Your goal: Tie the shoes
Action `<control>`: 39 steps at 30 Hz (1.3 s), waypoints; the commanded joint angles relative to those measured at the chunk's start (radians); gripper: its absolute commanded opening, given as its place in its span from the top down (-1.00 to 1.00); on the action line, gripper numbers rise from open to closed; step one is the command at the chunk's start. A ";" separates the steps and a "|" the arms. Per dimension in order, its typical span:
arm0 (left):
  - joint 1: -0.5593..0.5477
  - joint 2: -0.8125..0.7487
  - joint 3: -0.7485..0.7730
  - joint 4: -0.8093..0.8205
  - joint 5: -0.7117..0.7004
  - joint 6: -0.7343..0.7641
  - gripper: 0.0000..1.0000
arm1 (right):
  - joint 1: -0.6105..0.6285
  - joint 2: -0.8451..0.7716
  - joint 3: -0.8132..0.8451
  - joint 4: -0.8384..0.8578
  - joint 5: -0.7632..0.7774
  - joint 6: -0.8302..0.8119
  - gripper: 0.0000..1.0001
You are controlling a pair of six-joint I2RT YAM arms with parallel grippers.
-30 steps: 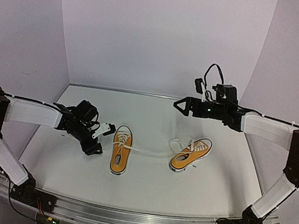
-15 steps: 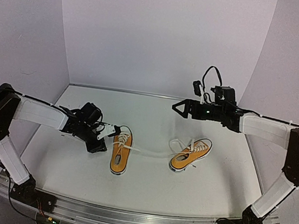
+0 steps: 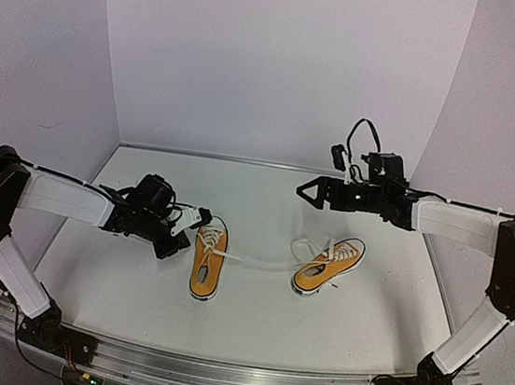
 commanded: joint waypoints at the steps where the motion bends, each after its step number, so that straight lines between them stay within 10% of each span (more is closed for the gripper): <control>1: -0.007 -0.135 -0.026 0.177 0.094 -0.109 1.00 | 0.000 -0.038 0.003 -0.079 0.035 -0.058 -0.96; 19: -0.017 -0.154 -0.086 0.380 0.263 -0.246 1.00 | 0.075 -0.014 -0.021 -0.423 0.150 -0.131 -0.43; 39: -0.019 -0.092 -0.081 0.412 0.297 -0.223 1.00 | 0.193 0.054 0.068 -0.537 0.284 -0.211 -0.29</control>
